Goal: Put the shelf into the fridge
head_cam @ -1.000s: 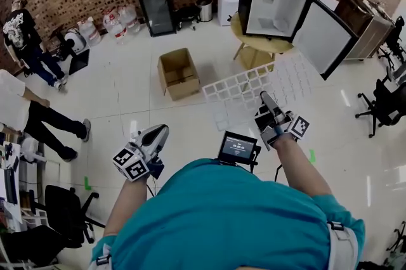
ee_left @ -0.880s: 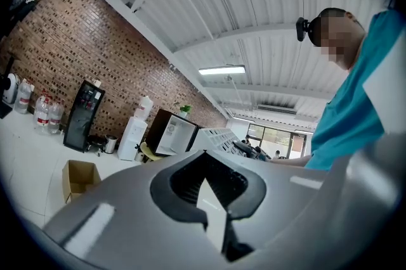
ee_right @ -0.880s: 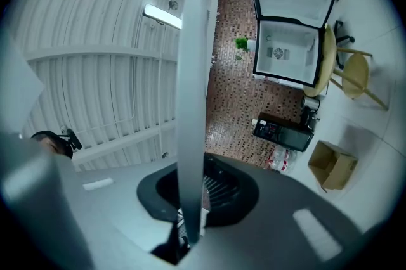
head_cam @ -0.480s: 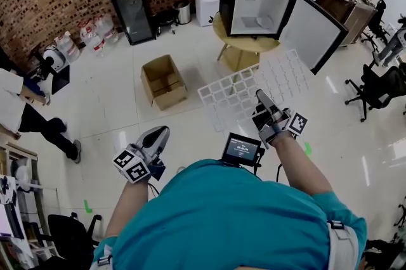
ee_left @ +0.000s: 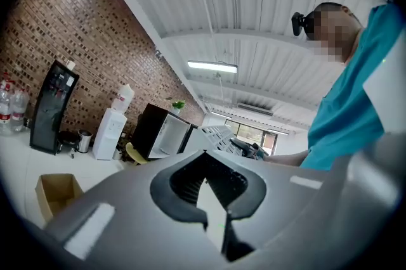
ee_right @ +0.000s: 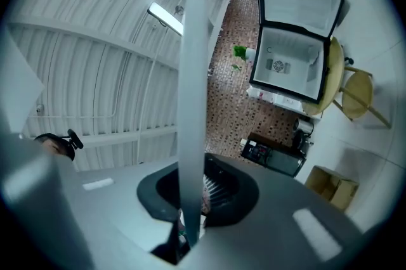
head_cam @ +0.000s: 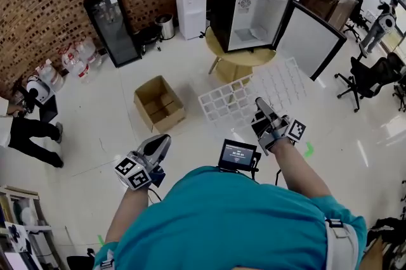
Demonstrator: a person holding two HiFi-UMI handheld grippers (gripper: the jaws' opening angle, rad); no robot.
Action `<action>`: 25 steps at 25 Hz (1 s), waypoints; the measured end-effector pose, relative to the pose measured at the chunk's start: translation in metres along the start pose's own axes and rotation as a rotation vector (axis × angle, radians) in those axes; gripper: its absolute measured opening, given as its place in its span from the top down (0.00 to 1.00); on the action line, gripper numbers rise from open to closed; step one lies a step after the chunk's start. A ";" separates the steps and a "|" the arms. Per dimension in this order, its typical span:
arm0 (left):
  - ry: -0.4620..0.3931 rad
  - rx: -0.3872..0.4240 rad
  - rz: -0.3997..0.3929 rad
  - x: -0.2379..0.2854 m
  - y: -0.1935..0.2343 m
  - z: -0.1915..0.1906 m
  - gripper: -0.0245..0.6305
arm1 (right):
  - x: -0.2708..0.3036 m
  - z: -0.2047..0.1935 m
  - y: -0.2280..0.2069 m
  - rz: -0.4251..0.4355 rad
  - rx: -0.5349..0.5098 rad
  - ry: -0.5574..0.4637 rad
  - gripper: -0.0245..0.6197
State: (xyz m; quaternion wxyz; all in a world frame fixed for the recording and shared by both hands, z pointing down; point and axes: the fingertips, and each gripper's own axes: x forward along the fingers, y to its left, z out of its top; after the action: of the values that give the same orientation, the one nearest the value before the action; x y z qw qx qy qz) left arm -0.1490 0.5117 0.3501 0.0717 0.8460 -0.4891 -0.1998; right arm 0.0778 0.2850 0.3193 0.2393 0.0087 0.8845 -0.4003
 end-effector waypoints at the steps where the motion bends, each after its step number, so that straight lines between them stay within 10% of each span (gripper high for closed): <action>1: 0.007 0.008 -0.012 0.005 0.023 0.009 0.97 | 0.019 0.003 -0.012 -0.007 0.003 -0.005 0.92; 10: -0.012 -0.015 -0.013 0.030 0.073 0.000 0.97 | 0.033 0.011 -0.064 -0.023 -0.029 0.011 0.92; 25: -0.028 -0.014 0.136 0.293 0.106 -0.008 0.97 | 0.067 0.253 -0.211 0.074 0.102 0.059 0.92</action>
State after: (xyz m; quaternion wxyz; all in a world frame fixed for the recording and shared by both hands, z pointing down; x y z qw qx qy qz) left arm -0.1010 0.2058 0.3121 0.0842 0.8074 -0.5450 -0.2095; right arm 0.0802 -0.0503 0.2967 0.2271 0.0652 0.8688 -0.4351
